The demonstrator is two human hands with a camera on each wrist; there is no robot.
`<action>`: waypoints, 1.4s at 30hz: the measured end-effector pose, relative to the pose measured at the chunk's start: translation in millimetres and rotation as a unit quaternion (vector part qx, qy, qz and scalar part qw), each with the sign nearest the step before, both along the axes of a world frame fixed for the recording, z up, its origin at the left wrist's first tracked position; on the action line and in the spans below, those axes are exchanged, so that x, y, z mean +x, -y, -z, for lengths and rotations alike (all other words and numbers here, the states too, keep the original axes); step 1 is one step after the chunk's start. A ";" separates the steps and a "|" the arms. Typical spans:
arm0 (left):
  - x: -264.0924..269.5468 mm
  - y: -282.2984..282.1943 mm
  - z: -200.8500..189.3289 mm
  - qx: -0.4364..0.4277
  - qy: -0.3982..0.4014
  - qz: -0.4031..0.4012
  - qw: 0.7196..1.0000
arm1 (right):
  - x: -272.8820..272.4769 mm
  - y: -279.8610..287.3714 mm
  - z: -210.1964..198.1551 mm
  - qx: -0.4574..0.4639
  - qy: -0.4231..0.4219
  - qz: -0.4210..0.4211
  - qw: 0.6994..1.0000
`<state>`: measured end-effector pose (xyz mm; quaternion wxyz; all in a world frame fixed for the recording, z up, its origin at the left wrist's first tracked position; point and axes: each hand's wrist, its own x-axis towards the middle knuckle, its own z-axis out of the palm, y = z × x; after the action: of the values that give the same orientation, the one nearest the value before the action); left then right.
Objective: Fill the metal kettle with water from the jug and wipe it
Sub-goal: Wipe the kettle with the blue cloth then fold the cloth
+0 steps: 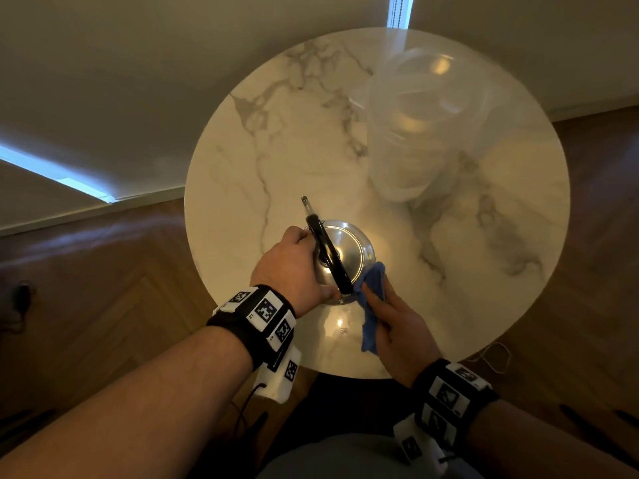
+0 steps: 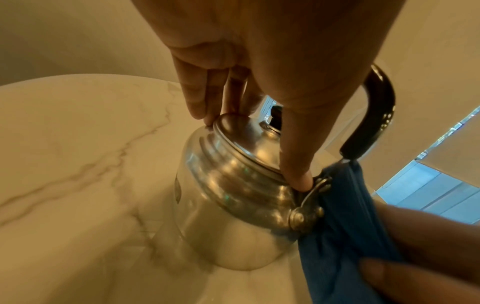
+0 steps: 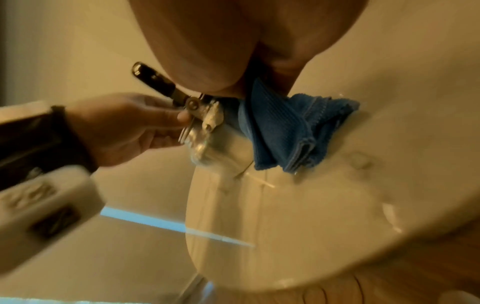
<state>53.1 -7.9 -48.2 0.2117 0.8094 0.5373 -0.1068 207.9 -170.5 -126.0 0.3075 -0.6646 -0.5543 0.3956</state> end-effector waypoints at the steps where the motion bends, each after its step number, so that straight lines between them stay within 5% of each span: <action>1: 0.2 -0.3 -0.4 -0.002 -0.003 0.000 1.000 | 1.5 -7.6 -0.2 -0.024 -0.024 0.037 0.999; 4: 1.4 -0.5 -3.0 -0.006 -0.012 0.003 1.000 | 15.6 -44.4 3.0 -0.102 -0.029 0.122 0.987; 8: 3.7 1.1 -6.9 -0.012 -0.016 -0.004 1.000 | 33.1 -70.1 -4.3 -0.143 -0.043 0.102 0.983; 14: 4.8 0.4 -7.5 -0.028 -0.008 -0.011 1.000 | 20.3 -23.4 -19.0 -0.161 -0.001 0.059 0.985; 19: 6.5 0.6 -10.3 -0.026 -0.012 -0.015 0.999 | 36.7 -96.9 -33.2 -0.154 -0.030 0.097 0.983; 25: 6.2 0.8 -9.6 -0.031 -0.008 -0.021 0.999 | 35.4 -131.7 -44.4 -0.053 0.031 -0.066 0.996; 30: 4.3 -0.5 -2.5 -0.028 -0.011 -0.027 0.999 | 55.8 -79.2 -19.3 -0.064 0.036 -0.041 0.996; 37: 8.2 0.2 -6.9 -0.029 -0.012 -0.029 0.999 | 32.8 -164.6 -46.1 -0.079 0.026 -0.092 0.992; 42: 7.6 1.6 -12.7 -0.031 -0.003 -0.024 0.999 | 54.9 -128.2 -36.2 -0.088 0.000 -0.084 0.993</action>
<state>60.7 -9.6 -35.5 0.2381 0.7889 0.5536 -0.1205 262.7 -42.3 -89.8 0.2140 -0.6402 -0.5710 0.4672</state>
